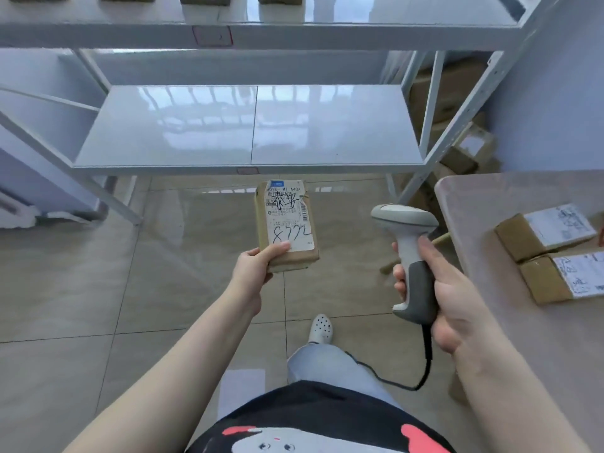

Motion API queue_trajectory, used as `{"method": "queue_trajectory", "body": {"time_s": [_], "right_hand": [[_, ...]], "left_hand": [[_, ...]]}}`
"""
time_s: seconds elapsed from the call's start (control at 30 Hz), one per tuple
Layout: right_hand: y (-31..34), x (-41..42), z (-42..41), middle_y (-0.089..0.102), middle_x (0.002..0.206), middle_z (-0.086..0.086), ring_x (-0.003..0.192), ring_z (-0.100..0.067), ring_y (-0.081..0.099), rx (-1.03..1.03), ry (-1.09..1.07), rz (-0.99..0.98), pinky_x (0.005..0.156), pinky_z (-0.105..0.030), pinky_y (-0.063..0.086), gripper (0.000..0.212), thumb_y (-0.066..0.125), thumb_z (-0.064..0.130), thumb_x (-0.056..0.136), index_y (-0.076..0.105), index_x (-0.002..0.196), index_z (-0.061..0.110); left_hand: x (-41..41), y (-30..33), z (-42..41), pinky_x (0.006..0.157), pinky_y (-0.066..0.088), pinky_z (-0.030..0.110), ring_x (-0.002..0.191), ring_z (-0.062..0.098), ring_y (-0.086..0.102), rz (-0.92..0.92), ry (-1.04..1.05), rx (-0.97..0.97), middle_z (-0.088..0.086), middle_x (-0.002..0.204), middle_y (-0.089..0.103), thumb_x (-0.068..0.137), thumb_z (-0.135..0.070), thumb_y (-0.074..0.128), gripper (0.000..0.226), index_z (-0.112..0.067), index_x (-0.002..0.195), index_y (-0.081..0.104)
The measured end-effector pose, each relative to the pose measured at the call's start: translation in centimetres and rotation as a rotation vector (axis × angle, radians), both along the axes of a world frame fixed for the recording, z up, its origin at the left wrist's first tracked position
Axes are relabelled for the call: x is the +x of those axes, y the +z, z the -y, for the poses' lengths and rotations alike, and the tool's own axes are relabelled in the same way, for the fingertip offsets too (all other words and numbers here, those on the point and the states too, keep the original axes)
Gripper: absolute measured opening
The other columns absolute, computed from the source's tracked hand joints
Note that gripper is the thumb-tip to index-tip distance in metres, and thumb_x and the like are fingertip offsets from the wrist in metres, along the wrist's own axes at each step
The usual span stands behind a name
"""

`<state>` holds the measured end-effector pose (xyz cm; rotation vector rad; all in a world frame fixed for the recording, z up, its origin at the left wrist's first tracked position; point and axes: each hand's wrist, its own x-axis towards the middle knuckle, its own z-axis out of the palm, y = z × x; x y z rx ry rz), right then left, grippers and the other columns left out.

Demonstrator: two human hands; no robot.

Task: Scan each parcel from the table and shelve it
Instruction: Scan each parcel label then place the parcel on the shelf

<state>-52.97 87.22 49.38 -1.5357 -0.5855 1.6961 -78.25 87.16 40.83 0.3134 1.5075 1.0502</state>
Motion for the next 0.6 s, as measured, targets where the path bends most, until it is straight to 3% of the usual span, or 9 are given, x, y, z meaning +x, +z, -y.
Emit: {"method": "queue_trajectory", "body": {"time_s": [0.07,0.2,0.27,0.37,0.43,0.53,0.6], "right_hand": [[0.2,-0.2,-3.4,0.062,0.069,-0.001,0.057,-0.011,0.056,0.001,0.018,-0.010,0.062,-0.028,0.045,0.043,0.057,0.054,0.089,0.072,0.106,0.017],[0.9,0.3,-9.3,0.062,0.071,-0.002,0.059,-0.014,0.055,0.009,0.047,-0.023,0.059,-0.030,0.044,0.050,0.061,0.057,0.085,0.072,0.110,0.015],[1.2,0.8,-11.9,0.062,0.072,-0.002,0.059,-0.015,0.055,0.010,0.055,-0.013,0.058,-0.030,0.044,0.053,0.062,0.058,0.084,0.071,0.113,0.015],[1.8,1.5,-15.1,0.061,0.070,-0.002,0.058,-0.015,0.054,0.006,0.040,-0.003,0.054,-0.028,0.042,0.048,0.059,0.055,0.088,0.071,0.111,0.015],[2.3,1.8,-16.6,0.061,0.070,-0.002,0.058,-0.014,0.053,0.014,0.025,0.001,0.051,-0.027,0.042,0.043,0.057,0.053,0.091,0.071,0.108,0.016],[2.8,2.1,-19.0,0.060,0.070,-0.002,0.057,-0.013,0.052,0.016,-0.010,-0.013,0.053,-0.027,0.041,0.038,0.054,0.051,0.092,0.071,0.104,0.019],[3.1,2.3,-20.7,0.061,0.068,-0.001,0.056,-0.012,0.053,0.007,-0.047,-0.028,0.057,-0.029,0.040,0.037,0.054,0.051,0.092,0.071,0.102,0.020]], "left_hand": [[0.1,0.3,-3.1,0.080,0.045,0.025,0.104,0.015,0.066,-0.004,0.008,0.003,0.002,0.115,0.074,0.038,-0.053,0.085,0.104,-0.009,0.129,0.062],[0.6,1.2,-9.0,0.079,0.045,0.025,0.094,0.013,0.064,-0.005,0.004,0.037,0.001,0.112,0.074,0.039,-0.052,0.085,0.100,-0.009,0.127,0.063],[1.2,1.8,-11.8,0.082,0.046,0.026,0.089,0.013,0.063,0.003,-0.012,0.054,-0.002,0.100,0.074,0.047,-0.046,0.085,0.079,-0.012,0.116,0.069],[2.2,2.3,-15.3,0.086,0.046,0.028,0.079,0.010,0.062,0.046,-0.015,0.032,-0.005,0.081,0.072,0.075,-0.030,0.081,0.025,-0.017,0.095,0.073],[2.8,3.0,-17.3,0.087,0.048,0.028,0.077,0.009,0.062,0.076,-0.016,0.026,-0.007,0.075,0.072,0.083,-0.023,0.075,0.012,-0.017,0.094,0.073],[3.5,4.0,-20.7,0.083,0.050,0.028,0.076,0.008,0.062,0.072,-0.040,0.053,-0.005,0.080,0.071,0.082,-0.023,0.077,0.026,-0.012,0.104,0.070],[3.8,4.6,-23.4,0.077,0.053,0.025,0.079,0.009,0.064,0.072,-0.070,0.097,-0.002,0.089,0.072,0.071,-0.029,0.083,0.050,-0.009,0.114,0.067]]}}
